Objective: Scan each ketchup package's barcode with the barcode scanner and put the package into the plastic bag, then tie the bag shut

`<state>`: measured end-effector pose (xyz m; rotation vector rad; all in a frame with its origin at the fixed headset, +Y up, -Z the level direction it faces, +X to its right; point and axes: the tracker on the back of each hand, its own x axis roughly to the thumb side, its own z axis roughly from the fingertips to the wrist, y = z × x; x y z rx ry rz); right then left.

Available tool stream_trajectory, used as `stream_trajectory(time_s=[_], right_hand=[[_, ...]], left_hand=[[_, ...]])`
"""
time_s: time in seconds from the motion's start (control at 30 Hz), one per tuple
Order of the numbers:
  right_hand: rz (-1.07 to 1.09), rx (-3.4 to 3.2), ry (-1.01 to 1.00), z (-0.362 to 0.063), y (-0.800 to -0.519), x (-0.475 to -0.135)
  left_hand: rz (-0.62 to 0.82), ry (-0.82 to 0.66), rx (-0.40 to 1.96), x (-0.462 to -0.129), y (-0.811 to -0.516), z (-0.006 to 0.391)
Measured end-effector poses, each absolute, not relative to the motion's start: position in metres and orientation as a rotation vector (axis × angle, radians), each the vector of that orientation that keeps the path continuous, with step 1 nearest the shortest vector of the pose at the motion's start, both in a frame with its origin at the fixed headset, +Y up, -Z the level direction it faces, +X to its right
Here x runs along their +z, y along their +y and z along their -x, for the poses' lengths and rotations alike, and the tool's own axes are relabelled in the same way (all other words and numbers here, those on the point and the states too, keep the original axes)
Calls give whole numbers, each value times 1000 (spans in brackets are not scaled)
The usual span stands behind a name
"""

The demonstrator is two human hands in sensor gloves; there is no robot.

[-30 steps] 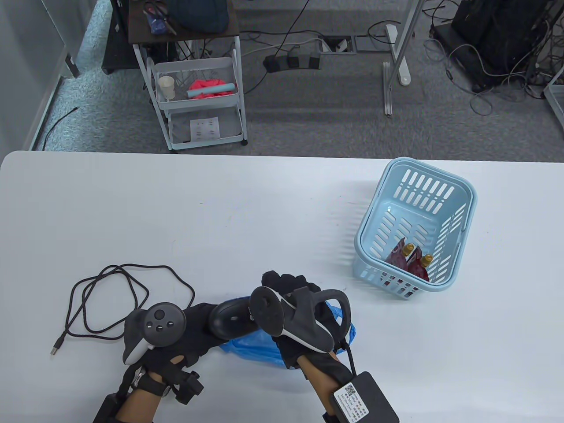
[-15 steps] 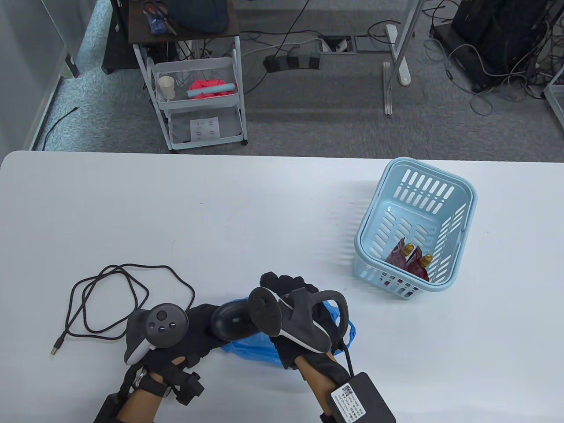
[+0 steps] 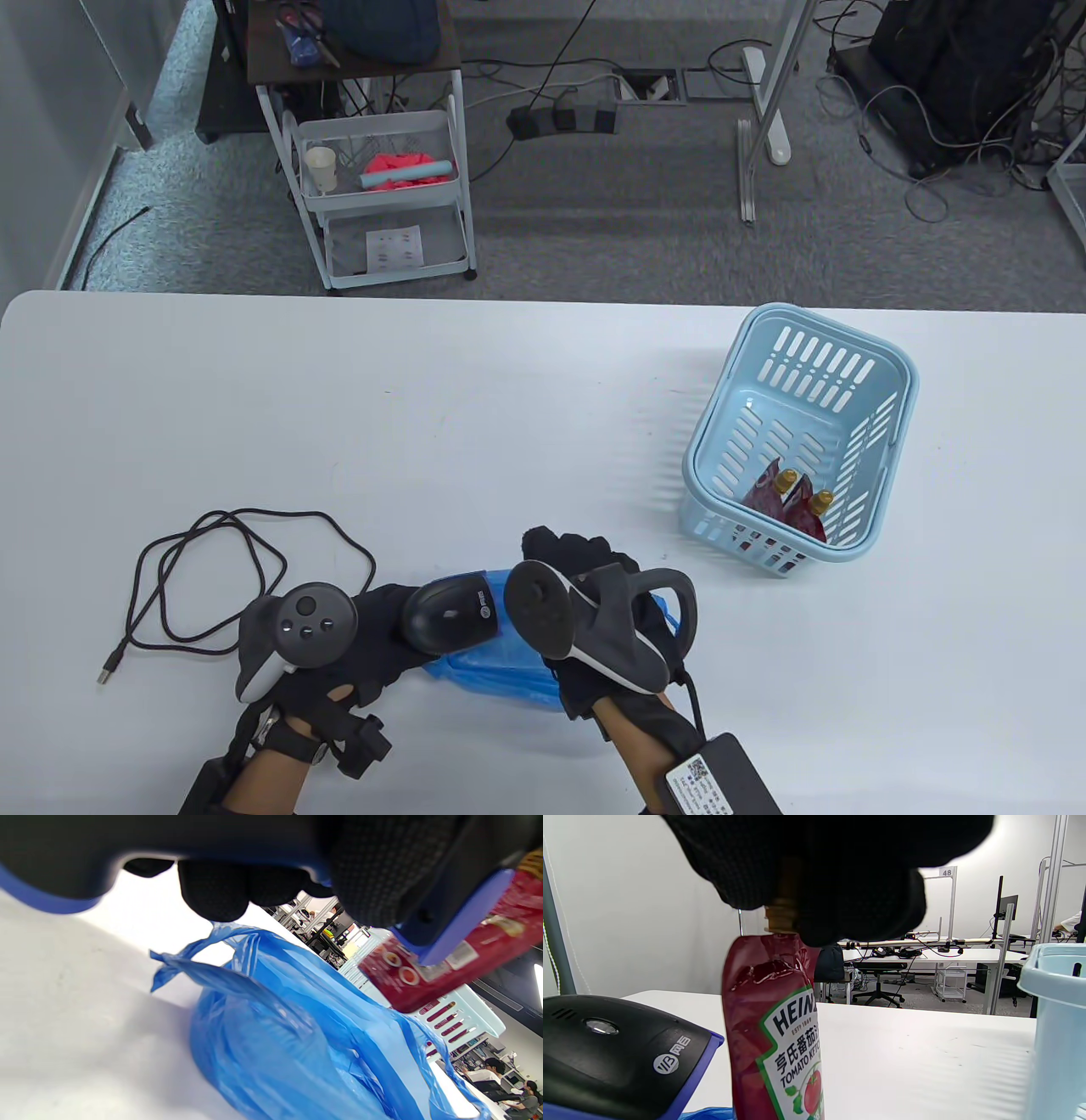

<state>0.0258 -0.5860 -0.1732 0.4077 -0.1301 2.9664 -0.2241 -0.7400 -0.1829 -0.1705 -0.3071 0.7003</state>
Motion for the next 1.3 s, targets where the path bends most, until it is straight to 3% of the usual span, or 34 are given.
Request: stream_trajectory(time_s=[0.27,0.43,0.67,1.3], right_hand=[[-384,2971,-111,-59,-589,-160],[-372,2991,-59,-69,-608,-160],[-352,3016,-18,-73,-637,-168],[-305,3103,-48,-74,-655,-190]], left_hand=[[176,-275,694,-185,-742,228],[179,-267,689,-185,-742,228],[183,-261,687,-185,-741,229],[175,-254,687,-186,-740,230]])
